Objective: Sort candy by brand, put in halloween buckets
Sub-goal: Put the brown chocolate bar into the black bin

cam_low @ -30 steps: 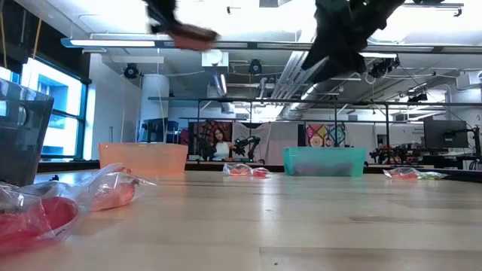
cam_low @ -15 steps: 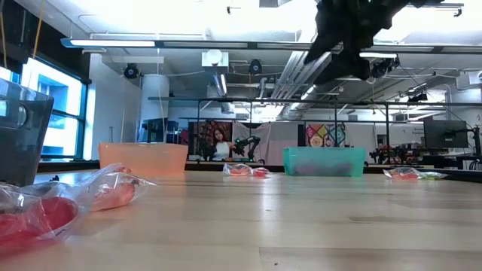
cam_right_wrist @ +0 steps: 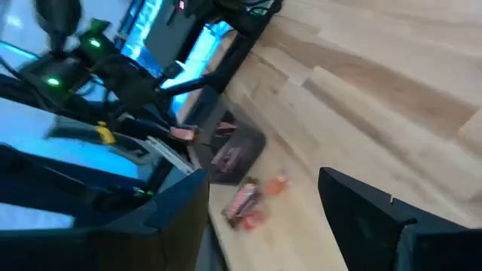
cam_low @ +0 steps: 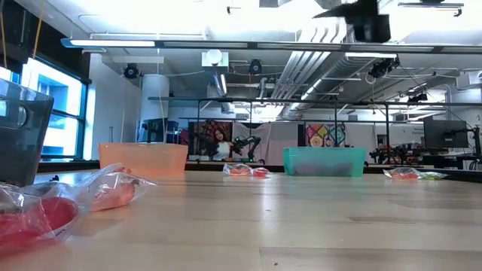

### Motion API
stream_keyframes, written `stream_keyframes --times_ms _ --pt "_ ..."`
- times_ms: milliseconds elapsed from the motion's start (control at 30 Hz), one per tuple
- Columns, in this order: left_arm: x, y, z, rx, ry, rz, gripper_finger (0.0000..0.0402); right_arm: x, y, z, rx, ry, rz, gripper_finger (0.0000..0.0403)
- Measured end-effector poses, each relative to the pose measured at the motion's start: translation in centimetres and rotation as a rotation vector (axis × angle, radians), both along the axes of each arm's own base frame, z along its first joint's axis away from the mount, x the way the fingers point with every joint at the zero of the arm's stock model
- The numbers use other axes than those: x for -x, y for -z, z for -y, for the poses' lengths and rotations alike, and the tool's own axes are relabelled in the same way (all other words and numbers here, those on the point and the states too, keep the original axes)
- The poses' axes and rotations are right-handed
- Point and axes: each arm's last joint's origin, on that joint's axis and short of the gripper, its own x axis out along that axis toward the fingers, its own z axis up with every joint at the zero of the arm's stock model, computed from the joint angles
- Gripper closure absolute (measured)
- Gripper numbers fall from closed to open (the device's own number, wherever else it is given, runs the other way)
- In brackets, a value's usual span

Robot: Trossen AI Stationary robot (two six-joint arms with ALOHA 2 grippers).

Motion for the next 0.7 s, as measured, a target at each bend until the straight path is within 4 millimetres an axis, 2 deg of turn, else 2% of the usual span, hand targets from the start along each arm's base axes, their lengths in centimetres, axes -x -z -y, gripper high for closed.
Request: stream_keyframes --times_ms 167,433,567,700 --pt "0.4 0.0 0.2 -0.011 0.054 0.015 0.0362 0.6 0.3 -2.5 -0.003 0.056 0.017 0.0161" --pt "0.0 -0.1 0.0 0.002 0.014 0.003 0.025 0.7 1.3 -4.8 -0.01 0.008 -0.002 0.0161" --pt "-2.0 -1.5 -0.6 0.041 -0.03 0.062 0.021 1.1 1.4 -5.8 -0.013 -0.049 -0.007 0.0161" --pt "-5.6 -4.3 -2.0 0.068 -0.007 0.191 0.0198 1.5 1.4 -6.5 0.039 -0.102 -0.003 0.0161"
